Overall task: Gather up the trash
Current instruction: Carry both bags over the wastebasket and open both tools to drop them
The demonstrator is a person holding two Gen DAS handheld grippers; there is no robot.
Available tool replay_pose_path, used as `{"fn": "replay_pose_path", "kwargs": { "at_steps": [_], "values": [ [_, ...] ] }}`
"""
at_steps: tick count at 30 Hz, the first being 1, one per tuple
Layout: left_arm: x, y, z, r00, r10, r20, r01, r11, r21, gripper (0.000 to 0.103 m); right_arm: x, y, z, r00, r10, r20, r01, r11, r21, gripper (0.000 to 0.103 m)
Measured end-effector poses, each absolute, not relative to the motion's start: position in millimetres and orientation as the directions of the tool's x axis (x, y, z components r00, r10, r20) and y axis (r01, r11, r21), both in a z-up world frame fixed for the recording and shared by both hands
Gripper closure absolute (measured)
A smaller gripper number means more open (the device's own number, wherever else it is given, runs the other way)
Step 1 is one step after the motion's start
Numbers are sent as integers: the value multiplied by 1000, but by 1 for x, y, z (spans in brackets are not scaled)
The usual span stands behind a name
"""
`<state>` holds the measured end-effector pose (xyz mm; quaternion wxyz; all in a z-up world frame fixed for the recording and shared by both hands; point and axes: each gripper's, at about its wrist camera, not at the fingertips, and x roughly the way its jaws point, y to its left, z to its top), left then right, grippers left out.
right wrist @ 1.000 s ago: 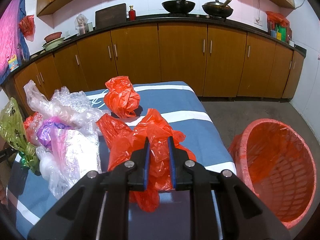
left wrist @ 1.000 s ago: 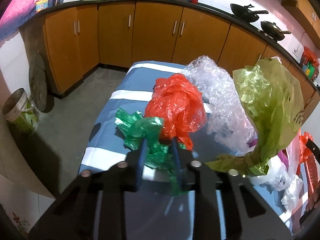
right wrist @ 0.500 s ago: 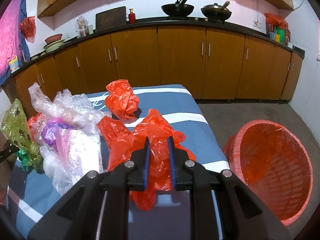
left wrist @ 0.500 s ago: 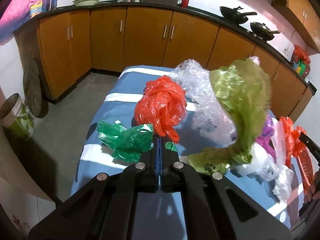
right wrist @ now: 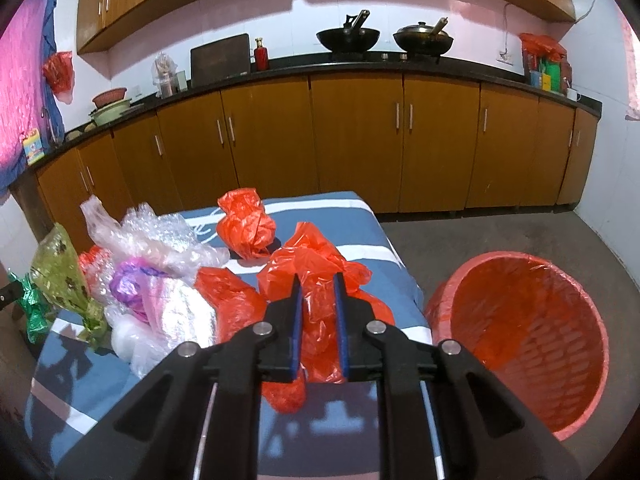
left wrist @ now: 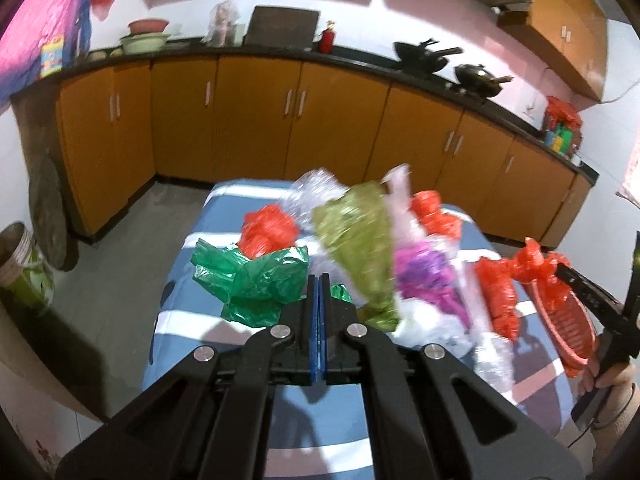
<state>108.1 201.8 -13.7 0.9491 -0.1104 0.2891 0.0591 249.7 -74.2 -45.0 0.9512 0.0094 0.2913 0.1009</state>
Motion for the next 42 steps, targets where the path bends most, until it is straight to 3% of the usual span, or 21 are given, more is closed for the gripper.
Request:
{"fn": "replay_pose_path", "kwargs": {
  "at_steps": [20, 42],
  "values": [
    [139, 110, 23, 870, -98, -482, 33, 989, -142, 103, 221, -107, -7, 862, 183, -473, -160, 983, 90, 89],
    [219, -111, -3, 751, -435, -497, 419, 895, -150, 103, 207, -284, -37, 858, -101, -503, 181, 977, 111, 90]
  ]
}}
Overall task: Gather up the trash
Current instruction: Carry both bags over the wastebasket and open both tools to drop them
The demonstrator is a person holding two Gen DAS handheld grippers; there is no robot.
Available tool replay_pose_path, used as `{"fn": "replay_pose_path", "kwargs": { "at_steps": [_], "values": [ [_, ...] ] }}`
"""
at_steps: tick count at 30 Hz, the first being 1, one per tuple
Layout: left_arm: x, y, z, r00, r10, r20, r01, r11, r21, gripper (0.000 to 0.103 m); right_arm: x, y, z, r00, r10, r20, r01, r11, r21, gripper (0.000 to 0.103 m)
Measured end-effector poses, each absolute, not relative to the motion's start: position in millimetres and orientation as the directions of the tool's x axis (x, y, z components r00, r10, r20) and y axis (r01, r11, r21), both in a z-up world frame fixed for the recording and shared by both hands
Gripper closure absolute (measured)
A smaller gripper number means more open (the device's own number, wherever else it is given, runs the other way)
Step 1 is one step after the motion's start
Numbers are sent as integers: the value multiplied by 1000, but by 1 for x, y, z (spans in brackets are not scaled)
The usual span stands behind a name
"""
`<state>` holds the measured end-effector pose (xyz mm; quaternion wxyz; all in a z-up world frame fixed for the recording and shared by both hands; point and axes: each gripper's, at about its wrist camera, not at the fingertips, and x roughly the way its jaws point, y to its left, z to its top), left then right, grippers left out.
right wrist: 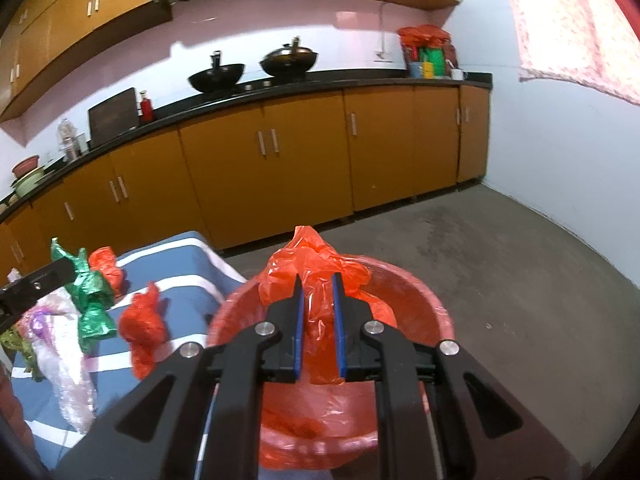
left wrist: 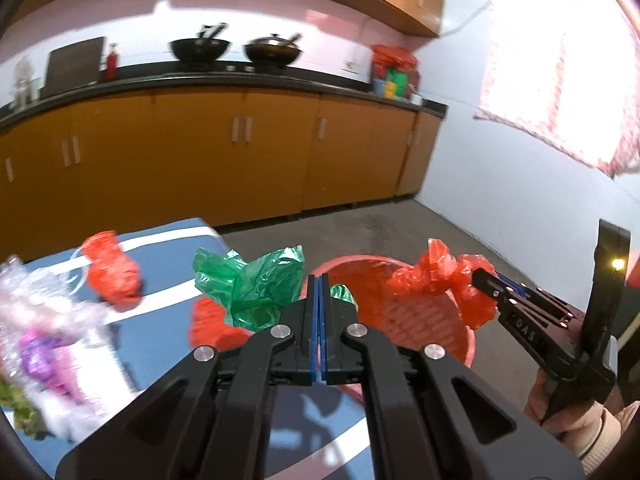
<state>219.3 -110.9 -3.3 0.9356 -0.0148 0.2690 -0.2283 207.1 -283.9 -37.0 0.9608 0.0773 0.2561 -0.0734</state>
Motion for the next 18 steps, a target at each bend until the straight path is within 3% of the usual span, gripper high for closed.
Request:
{"fn": "replay_pose_path", "kwargs": {
  "at_steps": [15, 18],
  "values": [
    [256, -185, -44, 656, -478, -584, 517, 848, -114, 103, 230, -320, -55, 845, -115, -522, 226, 962, 154, 89],
    [258, -191, -48, 632, -491, -600, 531, 838, -127, 102, 235, -320, -57, 846, -89, -526, 206, 964, 169, 84]
  ]
}}
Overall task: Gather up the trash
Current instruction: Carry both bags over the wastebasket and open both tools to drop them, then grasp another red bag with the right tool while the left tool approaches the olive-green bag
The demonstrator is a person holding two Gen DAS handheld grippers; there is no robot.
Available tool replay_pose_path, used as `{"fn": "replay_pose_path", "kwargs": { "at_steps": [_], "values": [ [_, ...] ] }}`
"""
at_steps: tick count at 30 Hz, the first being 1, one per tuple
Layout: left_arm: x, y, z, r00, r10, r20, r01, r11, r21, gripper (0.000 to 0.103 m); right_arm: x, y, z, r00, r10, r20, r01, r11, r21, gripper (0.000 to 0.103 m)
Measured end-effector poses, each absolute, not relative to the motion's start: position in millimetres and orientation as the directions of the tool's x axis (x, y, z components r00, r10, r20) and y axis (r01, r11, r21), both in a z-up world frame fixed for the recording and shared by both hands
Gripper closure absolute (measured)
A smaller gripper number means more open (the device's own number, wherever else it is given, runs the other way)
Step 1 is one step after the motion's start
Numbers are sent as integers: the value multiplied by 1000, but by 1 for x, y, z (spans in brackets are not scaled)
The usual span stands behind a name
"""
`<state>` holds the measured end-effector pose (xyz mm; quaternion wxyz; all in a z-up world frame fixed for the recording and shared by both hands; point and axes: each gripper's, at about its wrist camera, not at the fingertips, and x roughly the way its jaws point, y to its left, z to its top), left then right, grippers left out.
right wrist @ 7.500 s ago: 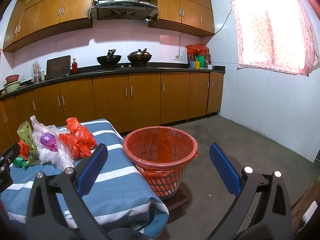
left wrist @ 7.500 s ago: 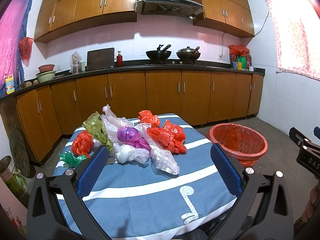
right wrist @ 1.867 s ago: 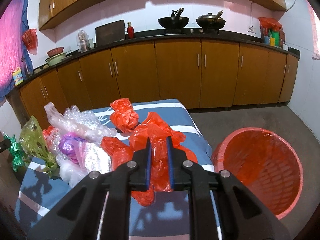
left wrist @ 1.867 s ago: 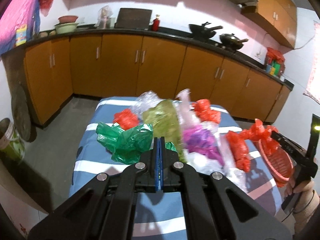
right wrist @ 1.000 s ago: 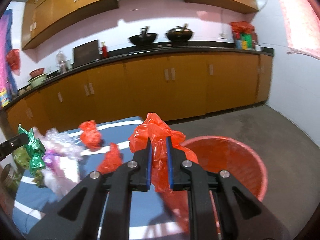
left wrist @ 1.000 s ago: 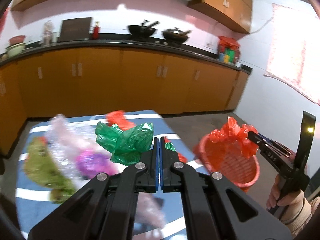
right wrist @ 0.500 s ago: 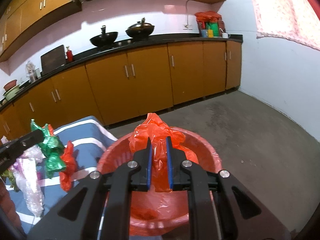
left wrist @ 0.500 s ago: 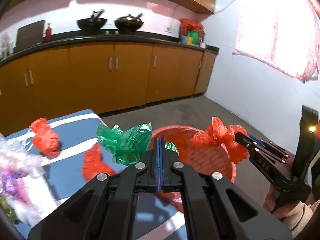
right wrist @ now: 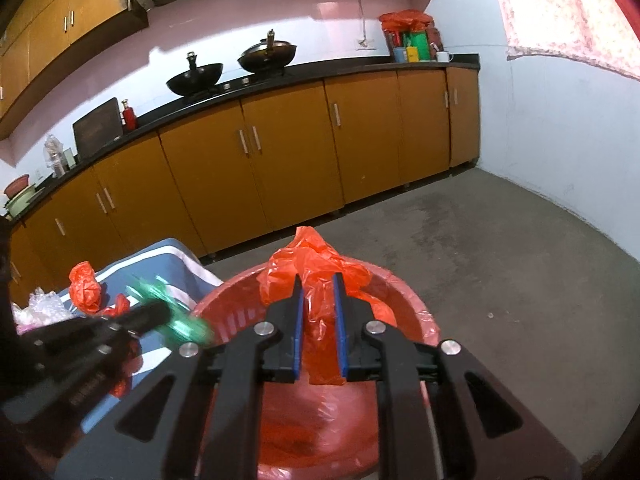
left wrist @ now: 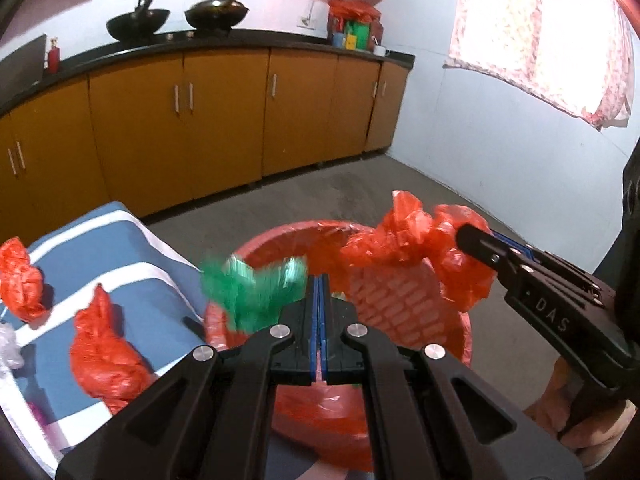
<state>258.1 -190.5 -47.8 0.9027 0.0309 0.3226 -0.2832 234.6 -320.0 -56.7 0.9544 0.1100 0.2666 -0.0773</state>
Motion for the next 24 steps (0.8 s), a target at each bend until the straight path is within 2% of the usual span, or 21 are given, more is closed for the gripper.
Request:
{"fn": "replay_pose_path", "kwargs": {
  "at_steps": [1, 2, 4, 5, 6, 14, 20, 24],
  "values": [
    [257, -192, -49, 624, -495, -605, 539, 833, -126, 102, 234, -321, -58, 846, -90, -525, 207, 964, 168, 84],
    [256, -194, -50, 619, -496, -609, 544, 830, -123, 100, 233, -322, -59, 847, -90, -524, 206, 964, 167, 79],
    [255, -196, -52, 612, -496, -616, 547, 828, -123, 86, 229, -323, -62, 845, -87, -527, 208, 963, 173, 70],
    [255, -195, -53, 613, -494, -617, 543, 830, -125, 73, 227, -324, -63, 844, -91, -528, 213, 961, 174, 69],
    [253, -192, -53, 620, -491, -612, 535, 835, -127, 65, 226, -325, -64, 842, -93, -531, 216, 961, 174, 69],
    [249, -161, -44, 673, -439, -595, 466, 877, -120, 65, 218, -322, -59, 843, -109, -527, 220, 963, 153, 69],
    [229, -117, -27, 745, -350, -568, 372, 925, -81, 65, 221, -295, -50, 852, -50, -521, 154, 976, 157, 69],
    [204, -63, -9, 810, -272, -519, 270, 959, -82, 56, 224, -264, -44, 856, 19, -516, 75, 984, 162, 63]
  ]
}}
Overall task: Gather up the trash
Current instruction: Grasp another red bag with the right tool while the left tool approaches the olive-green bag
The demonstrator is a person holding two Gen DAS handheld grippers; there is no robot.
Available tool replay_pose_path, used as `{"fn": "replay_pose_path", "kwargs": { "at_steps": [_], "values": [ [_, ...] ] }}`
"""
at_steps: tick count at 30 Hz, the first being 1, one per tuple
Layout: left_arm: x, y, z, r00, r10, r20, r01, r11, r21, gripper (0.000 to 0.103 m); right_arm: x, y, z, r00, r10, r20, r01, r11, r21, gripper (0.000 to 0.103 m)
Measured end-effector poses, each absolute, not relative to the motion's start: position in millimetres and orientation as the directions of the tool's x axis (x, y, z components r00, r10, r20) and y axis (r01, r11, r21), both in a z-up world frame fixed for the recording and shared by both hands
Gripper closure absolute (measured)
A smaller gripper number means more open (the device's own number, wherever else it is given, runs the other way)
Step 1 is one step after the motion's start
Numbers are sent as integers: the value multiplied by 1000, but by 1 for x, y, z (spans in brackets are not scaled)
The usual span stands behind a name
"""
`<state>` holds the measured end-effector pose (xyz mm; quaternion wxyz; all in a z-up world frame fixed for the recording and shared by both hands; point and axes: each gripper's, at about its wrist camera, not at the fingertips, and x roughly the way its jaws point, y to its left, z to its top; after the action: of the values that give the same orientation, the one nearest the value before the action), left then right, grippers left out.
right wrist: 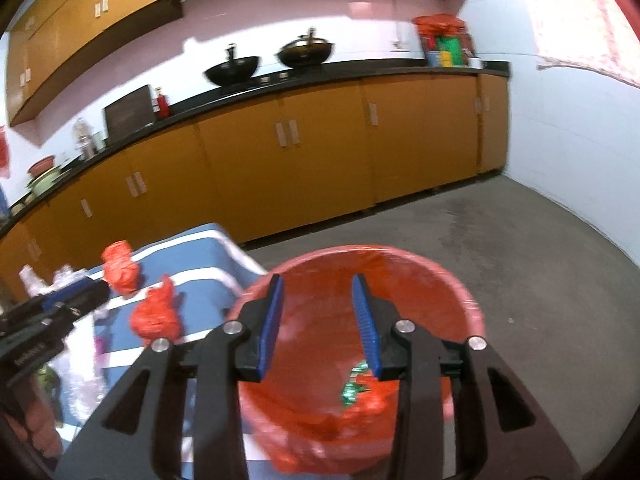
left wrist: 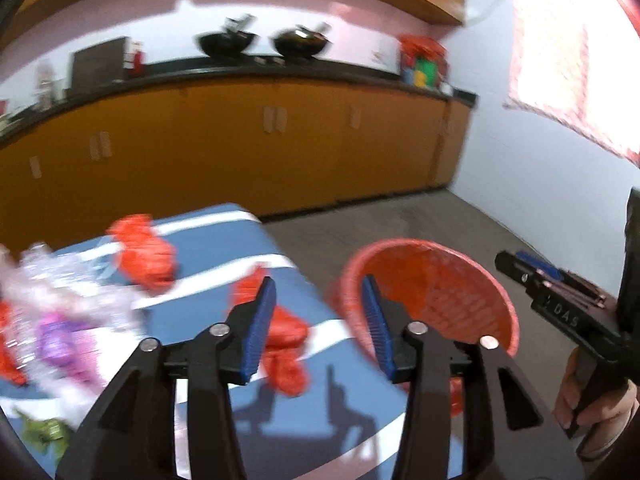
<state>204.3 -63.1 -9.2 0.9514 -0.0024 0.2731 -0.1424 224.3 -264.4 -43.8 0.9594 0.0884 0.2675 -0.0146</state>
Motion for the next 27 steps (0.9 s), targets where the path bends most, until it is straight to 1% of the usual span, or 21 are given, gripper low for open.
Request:
{"fn": "replay_pose_path", "kwargs": {
  "at_steps": [4, 6, 10, 13, 15, 18, 22, 27],
  "values": [
    [178, -8, 0, 860, -173, -480, 153, 985, -81, 54, 230, -228, -44, 846, 96, -524, -13, 987, 160, 62],
    [164, 22, 1, 883, -85, -461, 69, 996, -51, 51, 235, -208, -48, 832, 137, -537, -56, 985, 164, 60],
    [150, 74, -2, 888, 36, -458, -55, 998, -28, 50, 247, -169, -59, 797, 206, -568, -121, 975, 184, 59],
    [143, 103, -10, 879, 96, -467, -122, 992, -24, 48, 258, -144, -69, 769, 236, -594, -149, 970, 193, 54],
    [140, 117, -15, 873, 119, -474, -148, 989, -24, 44, 264, -127, -76, 757, 241, -608, -159, 970, 185, 47],
    [137, 139, -26, 859, 142, -492, -173, 985, -17, 40, 273, -110, -85, 746, 225, -627, -167, 974, 151, 42],
    [129, 157, -43, 844, 153, -515, -174, 985, 7, 38, 285, -95, -96, 728, 194, -658, -172, 980, 99, 42],
    [121, 171, -57, 831, 141, -538, -166, 986, 1, 38, 292, -86, -106, 707, 175, -685, -177, 982, 68, 42]
  ]
}}
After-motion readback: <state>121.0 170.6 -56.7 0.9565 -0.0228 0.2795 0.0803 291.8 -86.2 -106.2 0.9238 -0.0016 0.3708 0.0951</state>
